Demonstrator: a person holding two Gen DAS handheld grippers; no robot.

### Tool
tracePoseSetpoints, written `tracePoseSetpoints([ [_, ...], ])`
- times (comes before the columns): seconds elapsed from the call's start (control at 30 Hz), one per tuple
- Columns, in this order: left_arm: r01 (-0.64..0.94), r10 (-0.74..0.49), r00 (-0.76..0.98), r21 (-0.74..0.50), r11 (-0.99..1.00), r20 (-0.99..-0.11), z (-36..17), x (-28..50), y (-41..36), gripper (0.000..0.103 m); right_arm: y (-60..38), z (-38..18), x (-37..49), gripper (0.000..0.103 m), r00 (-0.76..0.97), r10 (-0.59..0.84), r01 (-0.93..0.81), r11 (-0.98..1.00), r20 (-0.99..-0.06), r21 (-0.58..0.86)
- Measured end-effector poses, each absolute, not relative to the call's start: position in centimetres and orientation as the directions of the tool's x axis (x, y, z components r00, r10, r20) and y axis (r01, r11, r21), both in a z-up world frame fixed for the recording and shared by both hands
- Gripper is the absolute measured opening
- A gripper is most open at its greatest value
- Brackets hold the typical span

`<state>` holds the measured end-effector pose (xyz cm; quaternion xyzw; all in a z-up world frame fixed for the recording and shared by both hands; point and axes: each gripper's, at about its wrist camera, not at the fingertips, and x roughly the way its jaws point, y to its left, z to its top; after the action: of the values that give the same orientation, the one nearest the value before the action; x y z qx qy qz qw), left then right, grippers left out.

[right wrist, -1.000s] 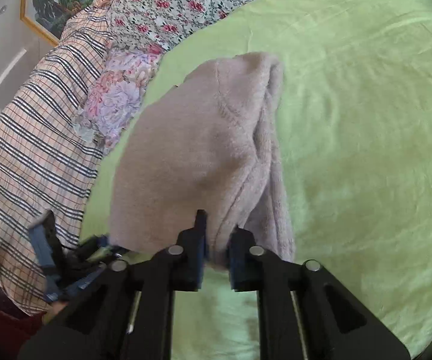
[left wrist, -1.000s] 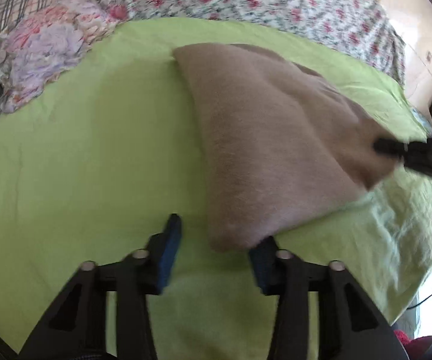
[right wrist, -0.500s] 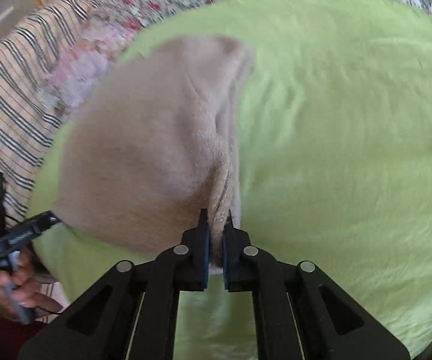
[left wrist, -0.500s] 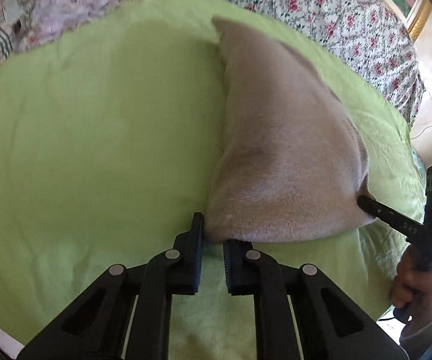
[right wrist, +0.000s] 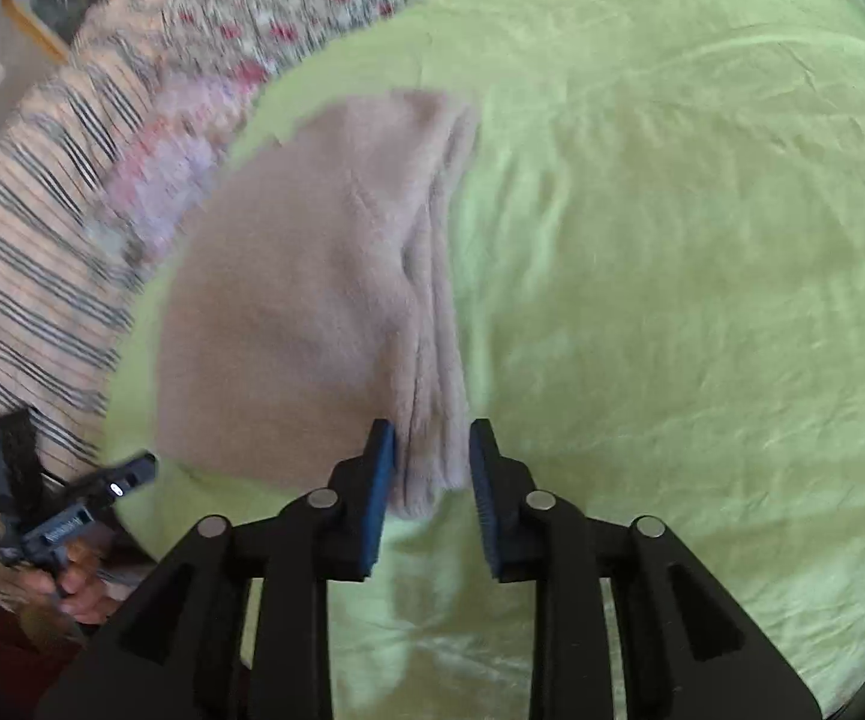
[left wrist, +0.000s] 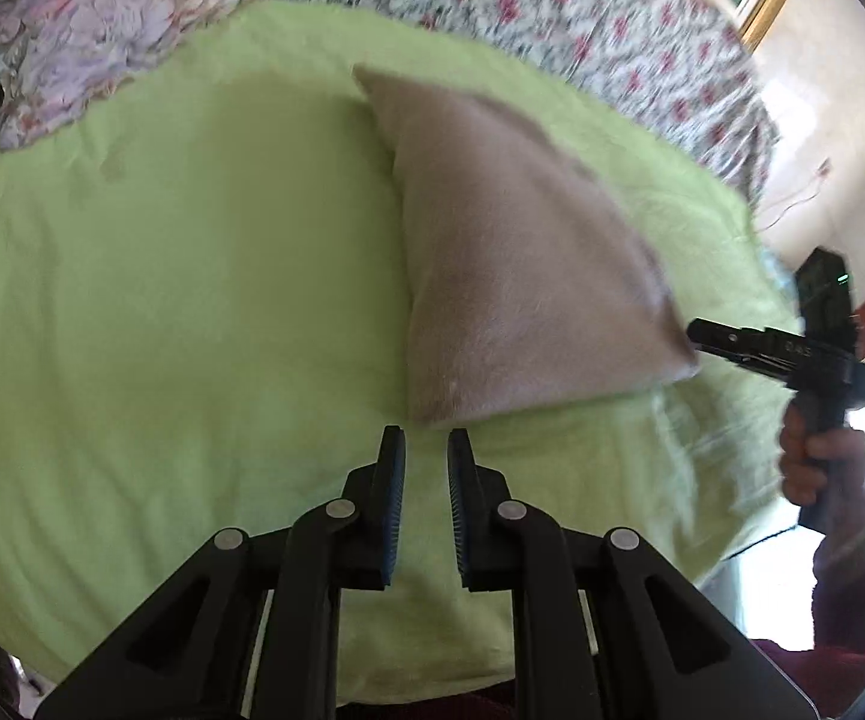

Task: Fold small clothes

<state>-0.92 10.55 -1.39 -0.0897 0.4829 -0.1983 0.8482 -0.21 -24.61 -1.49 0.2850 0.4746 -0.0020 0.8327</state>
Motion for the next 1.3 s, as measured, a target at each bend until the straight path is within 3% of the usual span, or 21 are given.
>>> tracePoseSetpoints([
  [0.07,0.264,-0.449,0.487,-0.363,0.893,-0.75,0.2,0.3,10.7,0.017,-25.8,-0.7,1.4,0.041,0.6,0.29,0.264,0.808,-0.745,0.527],
  [0.23,0.324,-0.526,0.525,-0.414,0.851,-0.669,2.5,6.2,8.1,0.023,-27.4,-2.2,7.6,0.041,0.624,0.299,0.299,0.762,-0.722,0.574],
  [0.3,0.344,-0.535,0.53,-0.41,0.845,-0.657,2.9,8.3,7.1,0.028,-28.0,-3.7,9.7,0.041,0.616,0.316,0.325,0.733,-0.722,0.598],
  [0.43,0.347,-0.549,0.508,-0.426,0.835,-0.664,2.2,12.7,5.3,0.028,-28.1,-6.4,12.4,0.04,0.576,0.377,0.343,0.694,-0.725,0.633],
  [0.47,0.354,-0.55,0.491,-0.422,0.835,-0.676,1.8,13.5,4.8,0.027,-28.1,-6.1,12.5,0.023,0.584,0.364,0.339,0.702,-0.725,0.626],
  [0.57,0.374,-0.506,0.49,-0.353,0.858,-0.71,1.1,14.8,3.3,0.025,-27.8,-2.6,11.4,0.007,0.692,0.324,0.25,0.73,-0.645,0.636],
  [0.63,0.376,-0.468,0.463,-0.311,0.873,-0.753,-0.3,15.2,2.6,0.023,-27.7,-1.6,10.8,0.007,0.698,0.275,0.251,0.77,-0.661,0.586],
  [0.8,0.373,-0.427,0.465,-0.265,0.889,-0.776,-2.3,15.7,1.7,0.021,-27.2,-6.3,12.4,0.007,0.568,0.222,0.327,0.823,-0.793,0.465],
  [0.9,0.362,-0.423,0.467,-0.269,0.893,-0.777,-2.7,15.5,1.6,0.021,-27.7,-6.6,12.3,0.008,0.584,0.217,0.344,0.807,-0.782,0.48],
  [1.0,0.361,-0.413,0.48,-0.255,0.897,-0.774,-2.6,15.5,1.6,0.021,-27.4,-5.4,12.2,0.019,0.573,0.153,0.366,0.831,-0.805,0.418],
  [1.1,0.35,-0.446,0.493,-0.299,0.888,-0.747,-1.4,14.2,2.7,0.021,-27.5,-2.9,10.6,0.021,0.604,0.125,0.365,0.834,-0.787,0.413],
  [1.3,0.36,-0.535,0.511,-0.398,0.844,-0.673,0.9,9.4,5.1,0.024,-23.0,1.1,7.4,0.021,0.665,0.248,0.17,0.868,-0.705,0.466],
])
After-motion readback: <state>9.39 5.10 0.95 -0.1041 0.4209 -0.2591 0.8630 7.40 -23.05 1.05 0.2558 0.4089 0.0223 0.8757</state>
